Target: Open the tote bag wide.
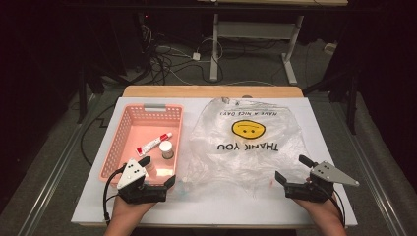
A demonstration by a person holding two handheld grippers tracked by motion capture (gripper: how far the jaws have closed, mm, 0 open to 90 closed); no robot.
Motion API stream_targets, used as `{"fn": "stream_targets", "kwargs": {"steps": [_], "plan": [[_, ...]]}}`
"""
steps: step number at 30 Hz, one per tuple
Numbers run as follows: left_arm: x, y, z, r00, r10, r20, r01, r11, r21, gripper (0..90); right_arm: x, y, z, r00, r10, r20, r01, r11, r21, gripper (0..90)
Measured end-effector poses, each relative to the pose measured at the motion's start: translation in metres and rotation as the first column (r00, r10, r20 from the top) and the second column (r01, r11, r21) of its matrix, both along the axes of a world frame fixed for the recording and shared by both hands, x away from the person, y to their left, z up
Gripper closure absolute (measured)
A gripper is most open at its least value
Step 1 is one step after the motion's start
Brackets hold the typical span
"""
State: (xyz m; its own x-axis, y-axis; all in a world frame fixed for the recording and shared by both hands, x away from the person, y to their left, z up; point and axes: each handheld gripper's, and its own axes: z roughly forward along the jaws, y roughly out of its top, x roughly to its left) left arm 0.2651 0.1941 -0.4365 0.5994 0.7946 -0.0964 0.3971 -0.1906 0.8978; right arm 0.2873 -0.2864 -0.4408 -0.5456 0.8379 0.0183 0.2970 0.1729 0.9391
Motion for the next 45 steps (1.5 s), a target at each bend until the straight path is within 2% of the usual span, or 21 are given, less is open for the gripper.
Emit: {"fn": "stream_targets", "kwargs": {"steps": [3,7,11,13,14,15,18,19,21,23,29,30,33,35,40,45], "plan": [[0.001,-0.001,0.0,1.0,0.001,-0.005,-0.001,1.0,-0.007,0.0,-0.001,0.0,0.0,1.0,0.002,-0.002,-0.002,1.0,-0.002,0.0],[0.0,-0.002,-0.001,1.0,-0.008,-0.003,0.008,0.9999,0.012,0.0,-0.001,-0.001,0.002,1.0,-0.003,0.005,0.003,1.0,-0.011,0.0],[-0.001,0.0,0.0,1.0,-0.006,-0.007,0.006,1.0,0.002,0.0,0.002,-0.005,0.003,0.9997,-0.023,-0.005,0.023,1.0,-0.014,0.5],[-0.001,0.001,0.0,1.0,-0.006,-0.008,0.006,1.0,0.0,0.0,0.005,-0.01,0.003,0.999,-0.043,-0.015,0.042,0.999,-0.022,1.5],[-0.001,0.001,-0.001,1.0,-0.005,-0.007,0.005,1.0,-0.001,0.0,0.008,-0.016,0.003,0.9973,-0.069,-0.026,0.068,0.997,-0.034,2.8],[-0.001,0.002,0.0,1.0,-0.002,-0.008,0.002,1.0,-0.001,0.0,0.008,-0.016,0.003,0.9973,-0.069,-0.026,0.068,0.997,-0.034,2.8],[-0.002,0.004,0.0,1.0,0.003,-0.01,-0.003,1.0,-0.005,0.0,0.014,-0.031,0.0,0.9907,-0.12,-0.064,0.116,0.991,-0.06,5.3],[-0.002,0.004,0.0,0.9999,0.004,-0.011,-0.004,1.0,-0.004,0.0,0.014,-0.031,0.0,0.9907,-0.12,-0.064,0.116,0.991,-0.06,5.3],[-0.002,0.004,0.0,0.9999,0.005,-0.01,-0.005,1.0,-0.004,0.0,0.017,-0.043,-0.002,0.9829,-0.156,-0.098,0.151,0.987,-0.056,6.9],[-0.002,0.004,0.001,1.0,0.005,-0.008,-0.005,1.0,-0.005,0.0,0.017,-0.047,-0.002,0.9811,-0.164,-0.103,0.159,0.986,-0.055,7.8],[-0.003,0.004,0.002,1.0,0.001,-0.008,-0.001,1.0,-0.009,0.0,0.019,-0.064,-0.002,0.9723,-0.196,-0.128,0.194,0.981,-0.025,16.0],[-0.003,0.004,0.002,1.0,0.0,-0.007,0.0,1.0,-0.009,0.0,0.02,-0.068,0.0,0.9684,-0.211,-0.132,0.213,0.977,-0.006,19.4],[-0.003,0.004,0.003,1.0,-0.002,-0.005,0.002,1.0,-0.009,0.0,0.021,-0.073,0.001,0.9683,-0.218,-0.122,0.22,0.976,-0.003,23.6],[-0.004,0.005,0.003,1.0,0.0,-0.002,0.0,0.9999,-0.013,0.0,0.024,-0.077,0.001,0.965,-0.225,-0.134,0.229,0.973,0.01,27.9],[-0.004,0.006,0.004,1.0,0.0,-0.003,0.0,0.9999,-0.014,0.0,0.033,-0.082,-0.007,0.9543,-0.234,-0.187,0.238,0.971,0.0,35.8],[-0.005,0.005,0.003,0.9999,-0.005,-0.011,0.005,0.9999,-0.009,0.0,0.039,-0.08,-0.007,0.9555,-0.23,-0.184,0.232,0.973,-0.014,37.9]]}}
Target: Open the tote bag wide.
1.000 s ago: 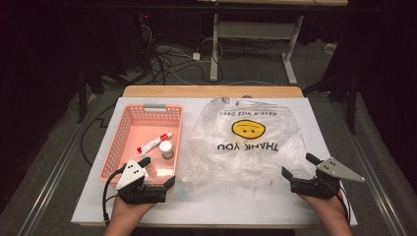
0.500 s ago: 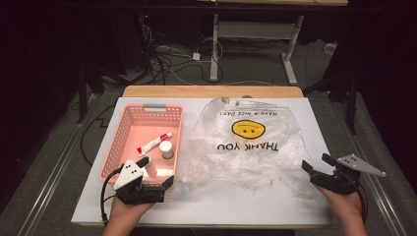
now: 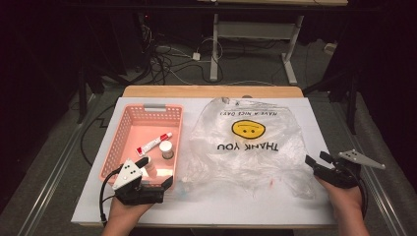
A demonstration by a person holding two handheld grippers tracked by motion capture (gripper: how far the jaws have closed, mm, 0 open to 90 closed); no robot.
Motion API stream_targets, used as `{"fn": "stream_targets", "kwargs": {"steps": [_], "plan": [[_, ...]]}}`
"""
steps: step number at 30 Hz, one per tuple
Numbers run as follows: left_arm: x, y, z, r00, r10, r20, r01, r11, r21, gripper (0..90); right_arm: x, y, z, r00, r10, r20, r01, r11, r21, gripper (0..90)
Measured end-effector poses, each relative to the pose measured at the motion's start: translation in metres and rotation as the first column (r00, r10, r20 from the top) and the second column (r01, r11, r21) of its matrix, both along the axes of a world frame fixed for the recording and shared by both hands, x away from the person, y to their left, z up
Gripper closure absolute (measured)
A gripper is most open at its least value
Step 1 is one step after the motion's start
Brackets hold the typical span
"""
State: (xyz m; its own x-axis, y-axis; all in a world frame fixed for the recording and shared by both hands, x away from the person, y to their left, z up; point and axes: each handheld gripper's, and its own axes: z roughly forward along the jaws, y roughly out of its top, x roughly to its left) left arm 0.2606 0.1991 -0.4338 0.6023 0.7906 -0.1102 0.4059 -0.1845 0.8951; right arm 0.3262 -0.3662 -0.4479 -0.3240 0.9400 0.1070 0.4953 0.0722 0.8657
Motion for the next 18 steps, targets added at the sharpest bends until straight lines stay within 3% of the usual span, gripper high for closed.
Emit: {"fn": "stream_targets", "kwargs": {"steps": [6,8,10,12,13,16,17,18], "plan": [[0.0,-0.004,-0.001,0.9996,-0.019,-0.018,0.02,0.9996,0.019,0.0,0.021,0.006,-0.009,0.9982,0.008,-0.06,-0.01,0.999,-0.035,37.7],[0.001,-0.005,0.0,0.9997,-0.021,-0.014,0.021,0.9996,0.02,0.0,0.033,0.006,-0.015,0.9947,-0.007,-0.103,0.0,0.997,-0.073,37.7],[0.001,-0.005,0.001,0.9996,-0.026,-0.011,0.026,0.9992,0.03,0.0,0.037,0.005,-0.017,0.9934,-0.015,-0.114,0.006,0.997,-0.077,37.7],[0.003,-0.006,0.001,0.999,-0.04,-0.02,0.041,0.9986,0.034,0.0,0.045,0.003,-0.023,0.9862,-0.028,-0.163,0.014,0.996,-0.088,38.4],[0.003,-0.006,0.001,0.9984,-0.053,-0.018,0.054,0.9978,0.038,0.0,0.049,0.002,-0.028,0.9802,-0.03,-0.196,0.011,0.995,-0.096,40.4],[0.002,-0.009,0.0,0.9971,-0.076,-0.013,0.076,0.9961,0.044,0.0,0.049,0.002,-0.028,0.9784,-0.017,-0.206,-0.003,0.995,-0.095,47.4],[0.002,-0.009,0.001,0.997,-0.076,-0.014,0.077,0.9963,0.038,0.0,0.049,0.004,-0.029,0.9742,-0.011,-0.225,-0.014,0.994,-0.11,50.2],[0.002,-0.009,0.001,0.9969,-0.077,-0.015,0.077,0.9965,0.032,0.0,0.049,0.006,-0.029,0.9757,-0.012,-0.219,-0.018,0.99,-0.137,54.5]]}}
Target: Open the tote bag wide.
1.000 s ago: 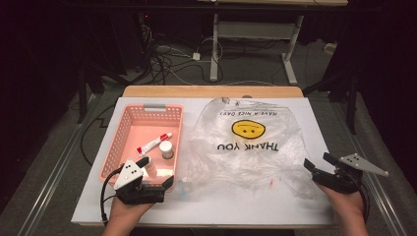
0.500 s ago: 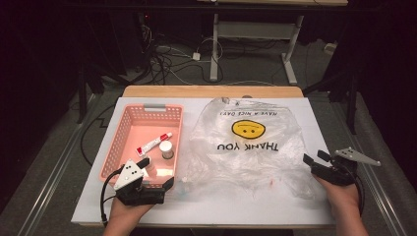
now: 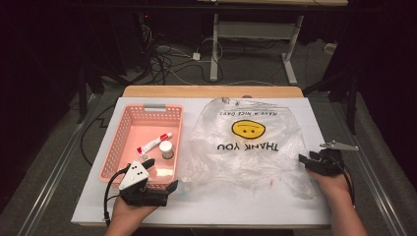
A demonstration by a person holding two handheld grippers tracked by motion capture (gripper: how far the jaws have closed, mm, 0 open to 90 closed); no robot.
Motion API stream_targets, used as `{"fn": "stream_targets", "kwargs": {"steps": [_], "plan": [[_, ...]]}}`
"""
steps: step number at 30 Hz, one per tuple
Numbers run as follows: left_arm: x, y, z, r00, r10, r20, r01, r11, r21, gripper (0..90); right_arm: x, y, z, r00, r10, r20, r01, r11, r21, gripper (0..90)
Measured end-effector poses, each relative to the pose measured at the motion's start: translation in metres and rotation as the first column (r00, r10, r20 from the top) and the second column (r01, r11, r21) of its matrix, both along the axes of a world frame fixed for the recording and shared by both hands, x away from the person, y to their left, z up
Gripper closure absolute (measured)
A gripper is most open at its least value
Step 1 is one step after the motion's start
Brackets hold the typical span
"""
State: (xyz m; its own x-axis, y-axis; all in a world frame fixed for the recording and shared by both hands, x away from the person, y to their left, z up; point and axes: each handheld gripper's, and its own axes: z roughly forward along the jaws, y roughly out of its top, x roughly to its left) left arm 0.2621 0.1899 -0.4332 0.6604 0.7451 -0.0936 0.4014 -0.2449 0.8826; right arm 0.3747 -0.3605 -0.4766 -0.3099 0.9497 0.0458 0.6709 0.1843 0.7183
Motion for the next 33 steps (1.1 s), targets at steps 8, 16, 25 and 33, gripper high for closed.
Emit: {"fn": "stream_targets", "kwargs": {"steps": [8,16,25,33], "plan": [[-0.002,0.002,0.001,1.0,0.008,-0.003,-0.008,0.9982,-0.059,0.0,-0.005,0.001,0.0,0.9987,0.051,0.007,-0.051,0.998,-0.033,90.0],[0.0,0.0,0.002,0.9999,-0.003,-0.016,0.002,0.9974,-0.072,0.0,-0.022,-0.018,0.007,0.9977,-0.022,0.064,0.022,1.0,-0.001,90.0],[-0.004,0.0,0.002,0.9998,-0.012,-0.017,0.011,0.9995,-0.028,0.0,-0.081,-0.054,0.012,0.9819,-0.163,0.097,0.157,0.986,0.063,90.0],[-0.003,-0.001,0.002,0.9983,-0.04,-0.042,0.039,0.9991,-0.014,0.0,-0.126,-0.045,0.014,0.9856,-0.12,0.12,0.114,0.992,0.055,90.0]]}}
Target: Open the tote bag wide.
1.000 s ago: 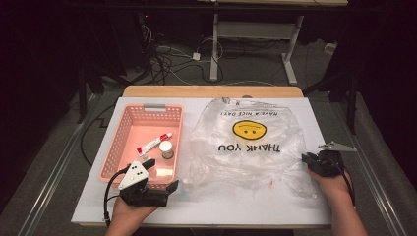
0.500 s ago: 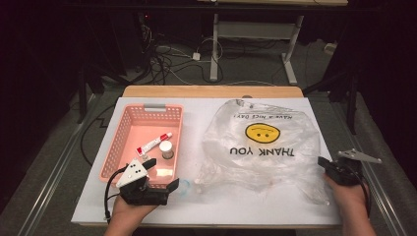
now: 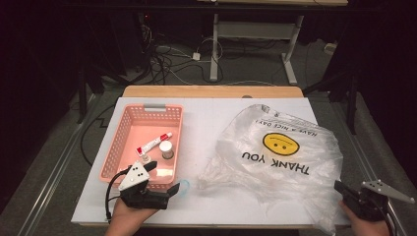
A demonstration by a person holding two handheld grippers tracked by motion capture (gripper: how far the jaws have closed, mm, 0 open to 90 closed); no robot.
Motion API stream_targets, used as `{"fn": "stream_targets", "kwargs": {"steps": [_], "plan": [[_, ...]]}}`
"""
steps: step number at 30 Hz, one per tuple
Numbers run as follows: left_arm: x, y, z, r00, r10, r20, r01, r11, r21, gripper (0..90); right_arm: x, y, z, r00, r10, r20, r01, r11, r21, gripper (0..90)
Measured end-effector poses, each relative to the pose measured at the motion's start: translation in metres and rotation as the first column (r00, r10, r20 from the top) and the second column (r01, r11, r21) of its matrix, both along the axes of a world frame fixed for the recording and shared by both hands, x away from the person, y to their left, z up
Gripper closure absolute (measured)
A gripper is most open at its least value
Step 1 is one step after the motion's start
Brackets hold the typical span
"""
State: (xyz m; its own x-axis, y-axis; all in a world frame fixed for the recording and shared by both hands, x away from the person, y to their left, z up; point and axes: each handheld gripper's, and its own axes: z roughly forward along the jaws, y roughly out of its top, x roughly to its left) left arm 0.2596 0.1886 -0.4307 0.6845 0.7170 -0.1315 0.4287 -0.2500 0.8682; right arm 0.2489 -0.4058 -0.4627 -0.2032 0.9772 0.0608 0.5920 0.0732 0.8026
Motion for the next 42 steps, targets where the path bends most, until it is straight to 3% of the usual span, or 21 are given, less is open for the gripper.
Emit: {"fn": "stream_targets", "kwargs": {"steps": [4,7,9,12,14,16,17,19,22,23,24,27,28,29,30,31,35,38,39,42], "plan": [[0.003,0.002,-0.002,0.9992,0.04,0.001,-0.04,0.998,0.049,0.0,-0.014,0.015,0.0,0.9989,0.046,0.002,-0.046,0.999,-0.017,90.0],[0.004,0.004,-0.003,0.9993,0.035,-0.01,-0.035,0.9987,0.037,0.0,-0.021,0.029,-0.001,0.996,0.089,-0.004,-0.089,0.996,-0.028,90.0],[0.004,0.005,-0.002,0.9993,0.034,-0.015,-0.033,0.9988,0.035,0.0,-0.024,0.042,-0.001,0.989,0.148,-0.011,-0.148,0.989,-0.015,90.0],[0.004,0.006,-0.001,0.9996,0.026,-0.015,-0.026,0.9996,0.015,0.0,-0.024,0.048,-0.001,0.9842,0.177,-0.014,-0.177,0.984,-0.009,89.5],[0.003,0.007,0.0,0.9997,0.026,0.0,-0.026,0.9996,0.006,0.0,-0.024,0.05,-0.001,0.9796,0.201,-0.014,-0.201,0.98,0.003,77.2],[0.002,0.008,0.002,0.9997,0.022,0.013,-0.022,0.9997,0.005,0.0,-0.027,0.049,0.006,0.9782,0.206,0.024,-0.206,0.978,0.007,68.9],[0.001,0.008,0.002,0.9995,0.025,0.021,-0.025,0.9997,0.007,0.0,-0.029,0.044,0.018,0.976,0.202,0.083,-0.204,0.979,0.027,64.1],[0.0,0.007,0.003,0.9991,0.031,0.028,-0.031,0.9995,0.008,0.0,-0.028,0.042,0.023,0.9742,0.198,0.108,-0.203,0.979,0.033,62.9],[0.0,0.006,0.002,0.999,0.029,0.033,-0.029,0.9995,0.009,0.0,-0.007,0.033,0.035,0.9749,0.178,0.134,-0.181,0.984,0.01,60.0],[-0.001,0.005,0.002,0.9991,0.028,0.033,-0.028,0.9996,0.009,0.0,0.015,0.026,0.038,0.9765,0.168,0.135,-0.17,0.985,0.007,58.8],[-0.001,0.005,0.002,0.9991,0.028,0.032,-0.028,0.9996,0.009,0.0,0.015,0.026,0.038,0.9765,0.168,0.135,-0.17,0.985,0.007,58.8],[-0.001,0.004,0.002,0.9991,0.026,0.033,-0.027,0.9996,0.007,0.0,0.053,0.017,0.04,0.9825,0.142,0.12,-0.141,0.99,-0.015,56.2],[-0.001,0.004,0.002,0.9991,0.028,0.033,-0.028,0.9996,0.006,0.0,0.078,0.012,0.039,0.9867,0.125,0.104,-0.124,0.992,-0.022,52.7],[0.0,0.005,0.003,0.999,0.028,0.034,-0.028,0.9996,0.006,0.0,0.078,0.012,0.039,0.9867,0.125,0.104,-0.124,0.992,-0.022,52.7],[0.0,0.005,0.002,0.999,0.029,0.033,-0.029,0.9996,0.003,0.0,0.102,0.007,0.035,0.9911,0.107,0.079,-0.106,0.994,-0.013,45.8],[0.001,0.006,0.002,0.999,0.031,0.032,-0.031,0.9995,0.001,0.0,0.102,0.007,0.035,0.9911,0.107,0.079,-0.106,0.994,-0.013,45.8],[0.002,0.006,0.001,0.9991,0.033,0.026,-0.033,0.9994,0.001,0.0,0.14,-0.001,0.022,0.9964,0.081,0.026,-0.081,0.997,-0.006,30.8],[0.002,0.007,0.001,0.9991,0.036,0.022,-0.036,0.9993,-0.005,0.0,0.159,-0.005,0.007,0.9945,0.092,-0.051,-0.091,0.996,0.018,19.3],[0.002,0.007,0.001,0.9991,0.037,0.021,-0.037,0.9993,-0.005,0.0,0.165,-0.006,-0.003,0.9911,0.105,-0.082,-0.105,0.994,0.006,18.6],[0.001,0.008,0.001,0.999,0.041,0.021,-0.04,0.9992,-0.008,0.0,0.168,-0.006,-0.011,0.9859,0.124,-0.113,-0.124,0.992,0.009,21.3]]}}
